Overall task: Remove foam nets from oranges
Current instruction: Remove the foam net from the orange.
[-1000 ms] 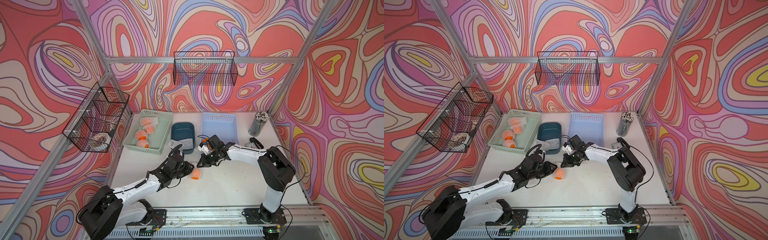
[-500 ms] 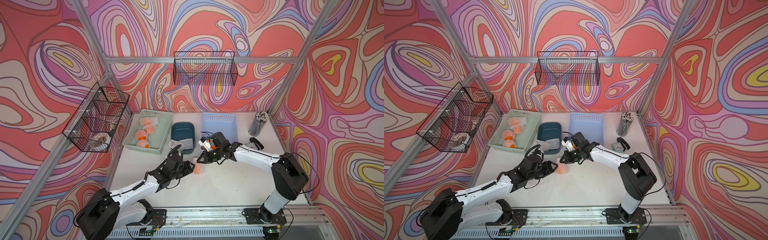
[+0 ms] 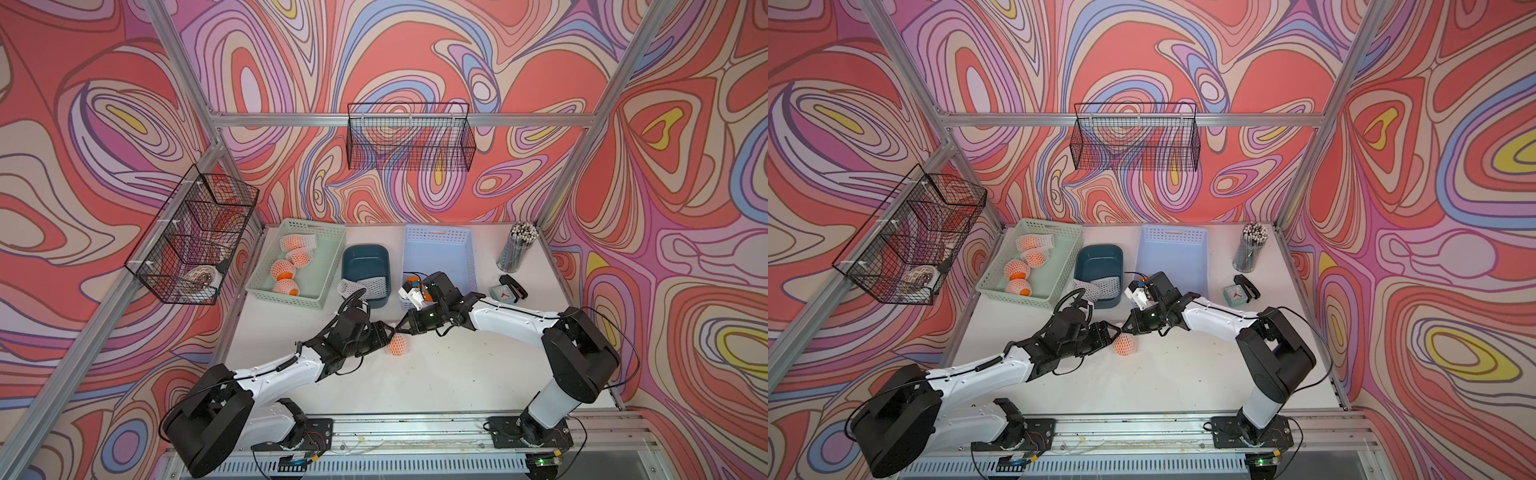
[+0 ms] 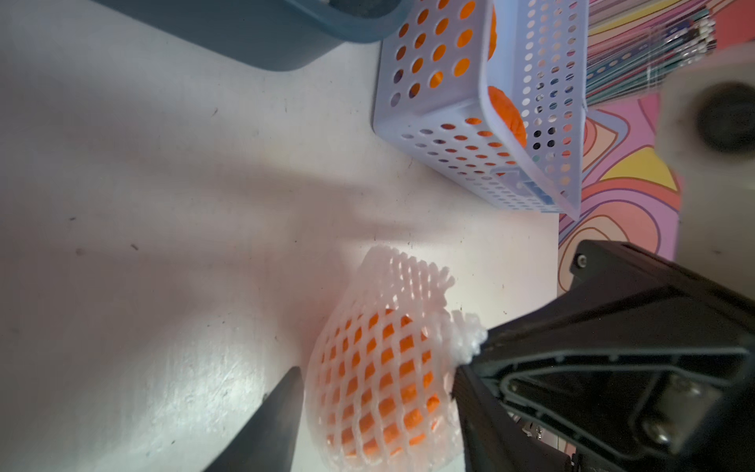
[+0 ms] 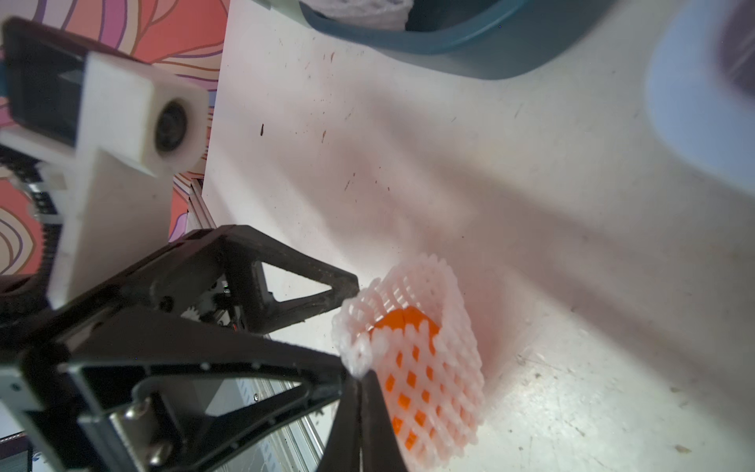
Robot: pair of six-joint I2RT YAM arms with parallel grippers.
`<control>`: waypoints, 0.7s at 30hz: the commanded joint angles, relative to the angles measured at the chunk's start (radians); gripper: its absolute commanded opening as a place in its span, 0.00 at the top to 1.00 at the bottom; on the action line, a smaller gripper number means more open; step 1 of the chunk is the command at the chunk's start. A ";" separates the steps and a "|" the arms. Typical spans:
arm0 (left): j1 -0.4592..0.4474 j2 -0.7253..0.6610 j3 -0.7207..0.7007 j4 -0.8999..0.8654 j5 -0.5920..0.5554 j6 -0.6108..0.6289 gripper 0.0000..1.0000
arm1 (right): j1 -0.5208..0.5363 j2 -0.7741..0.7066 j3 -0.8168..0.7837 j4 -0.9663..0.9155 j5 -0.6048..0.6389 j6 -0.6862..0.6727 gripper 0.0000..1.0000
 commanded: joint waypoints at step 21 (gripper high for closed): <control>0.014 0.107 0.117 0.023 0.067 -0.017 0.66 | 0.021 0.001 -0.007 0.048 -0.023 -0.038 1.00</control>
